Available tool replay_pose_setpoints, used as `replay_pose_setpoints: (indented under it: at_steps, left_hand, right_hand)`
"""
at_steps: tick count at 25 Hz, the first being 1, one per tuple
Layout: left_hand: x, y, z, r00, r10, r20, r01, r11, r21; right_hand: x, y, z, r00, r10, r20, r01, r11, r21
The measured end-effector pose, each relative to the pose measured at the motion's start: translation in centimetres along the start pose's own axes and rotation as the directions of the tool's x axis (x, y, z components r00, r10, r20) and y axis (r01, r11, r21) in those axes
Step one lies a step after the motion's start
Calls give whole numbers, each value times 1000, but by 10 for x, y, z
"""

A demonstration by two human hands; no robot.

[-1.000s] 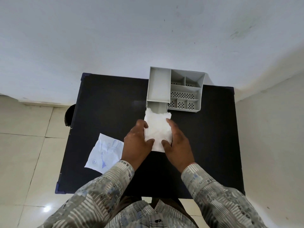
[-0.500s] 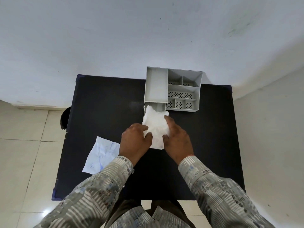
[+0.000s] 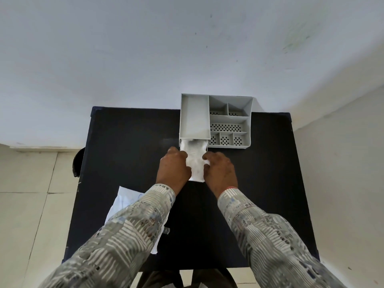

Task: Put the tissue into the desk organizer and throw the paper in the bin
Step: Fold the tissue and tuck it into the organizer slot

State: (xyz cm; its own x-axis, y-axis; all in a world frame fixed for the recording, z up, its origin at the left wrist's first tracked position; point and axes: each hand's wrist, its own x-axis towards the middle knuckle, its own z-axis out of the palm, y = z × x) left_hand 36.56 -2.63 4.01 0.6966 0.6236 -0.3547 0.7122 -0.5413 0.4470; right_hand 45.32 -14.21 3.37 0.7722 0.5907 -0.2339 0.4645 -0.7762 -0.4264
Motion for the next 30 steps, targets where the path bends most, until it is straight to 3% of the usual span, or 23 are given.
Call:
replay_pose_setpoints:
  at_steps: [5,9,15,19,22,23,25,27,30]
  left_hand:
    - [-3,6,11,998,53,13,-55,969,242]
    - [2,4,17,992,129,4,-123,932,341]
    - [14,-11,32,986,165,-30,-133,879,457]
    - [14,-15,28,975,183,-123,-133,935,330]
    - [17,-23,24,969,181,-166,-122,942,312]
    - [18,-25,24,974,175,-144,-120,937,327]
    - [22,-25,24,985,159,-64,-126,927,353]
    - [28,-22,22,991,131,-8,-119,924,363]
    - [37,-16,15,994,85,66,-104,926,363]
  right_hand:
    - [0,-4,9,995,-101,-6,97,965,-243]
    - [6,2,22,986,-153,-61,127,942,-310]
    - [21,8,35,997,-74,-20,61,921,-384]
    - [24,3,27,993,83,81,-60,965,-256]
    - [19,-7,19,992,-93,-88,67,963,-261]
    - [18,-11,18,979,-191,-68,164,943,-289]
    - [22,-16,24,958,-257,127,284,912,-295]
    - [30,-17,29,932,-170,320,277,903,-328]
    - [39,-17,33,900,-99,424,266,896,-356]
